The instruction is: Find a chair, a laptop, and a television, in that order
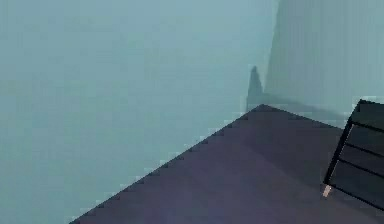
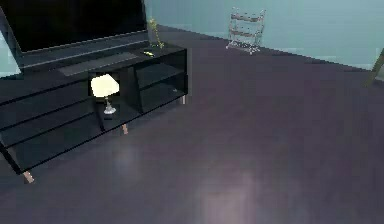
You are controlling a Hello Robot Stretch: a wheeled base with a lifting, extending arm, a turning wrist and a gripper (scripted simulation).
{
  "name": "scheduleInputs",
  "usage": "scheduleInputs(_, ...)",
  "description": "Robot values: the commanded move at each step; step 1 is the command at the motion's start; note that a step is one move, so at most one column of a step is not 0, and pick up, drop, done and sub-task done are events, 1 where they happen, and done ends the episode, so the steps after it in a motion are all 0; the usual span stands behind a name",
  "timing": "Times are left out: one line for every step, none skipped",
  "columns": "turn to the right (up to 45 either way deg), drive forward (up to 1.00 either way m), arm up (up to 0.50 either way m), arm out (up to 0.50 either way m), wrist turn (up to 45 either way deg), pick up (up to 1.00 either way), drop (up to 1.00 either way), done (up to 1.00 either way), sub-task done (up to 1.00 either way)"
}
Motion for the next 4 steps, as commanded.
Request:
scheduleInputs(42.0, 0.0, 0.0, 0.0, 0.0, 0.0, 0.0, 0.0, 0.0)
scheduleInputs(0.0, 0.05, 0.0, 0.0, 0.0, 0.0, 0.0, 0.0, 0.0)
scheduleInputs(-45.0, 0.0, 0.0, 0.0, 0.0, 0.0, 0.0, 0.0, 0.0)
scheduleInputs(-36.0, 0.0, 0.0, 0.0, 0.0, 0.0, 0.0, 0.0, 0.0)
